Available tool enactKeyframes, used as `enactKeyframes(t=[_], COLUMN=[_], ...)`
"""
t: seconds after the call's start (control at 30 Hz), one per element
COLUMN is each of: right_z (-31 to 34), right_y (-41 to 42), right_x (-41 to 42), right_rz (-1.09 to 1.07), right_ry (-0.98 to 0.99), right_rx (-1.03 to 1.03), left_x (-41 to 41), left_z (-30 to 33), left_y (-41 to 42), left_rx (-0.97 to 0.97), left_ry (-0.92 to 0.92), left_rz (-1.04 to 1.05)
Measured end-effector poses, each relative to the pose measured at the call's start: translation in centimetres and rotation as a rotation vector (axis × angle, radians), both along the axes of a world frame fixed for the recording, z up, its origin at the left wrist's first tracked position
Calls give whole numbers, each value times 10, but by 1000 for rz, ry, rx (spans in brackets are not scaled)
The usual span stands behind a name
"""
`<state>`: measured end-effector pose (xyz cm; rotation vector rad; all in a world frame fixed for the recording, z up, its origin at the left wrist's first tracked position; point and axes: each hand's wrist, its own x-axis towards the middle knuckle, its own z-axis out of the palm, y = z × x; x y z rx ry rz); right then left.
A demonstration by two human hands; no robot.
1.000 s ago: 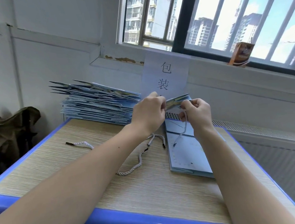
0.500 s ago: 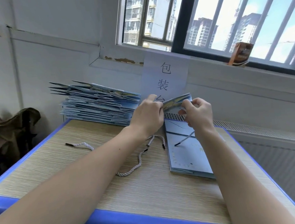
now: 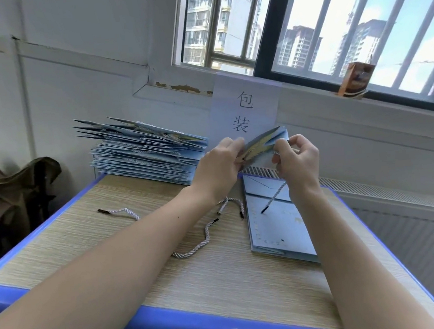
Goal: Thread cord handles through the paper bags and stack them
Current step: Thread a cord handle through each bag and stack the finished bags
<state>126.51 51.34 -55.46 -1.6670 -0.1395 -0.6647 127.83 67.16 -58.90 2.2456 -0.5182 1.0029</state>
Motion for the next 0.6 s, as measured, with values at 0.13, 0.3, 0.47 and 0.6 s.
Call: enactKeyframes(t=[0.13,0.3,0.47,0.6], right_z=[3,2,-6,-17], right_y=[3,3,1,-2], right_x=[-5,-6,5,13], right_rz=[110,307,315,151], right_ry=[-11,23,113,284], right_rx=[10,-18,-159,-559], left_x=[4,4,-1,-4], left_z=[-3,1,12,14], left_y=[-1,2,-4,-6], left_rx=[-23,-83,-350,-423], left_ry=[100,182,89,66], left_rz=[36,50,-71,-75])
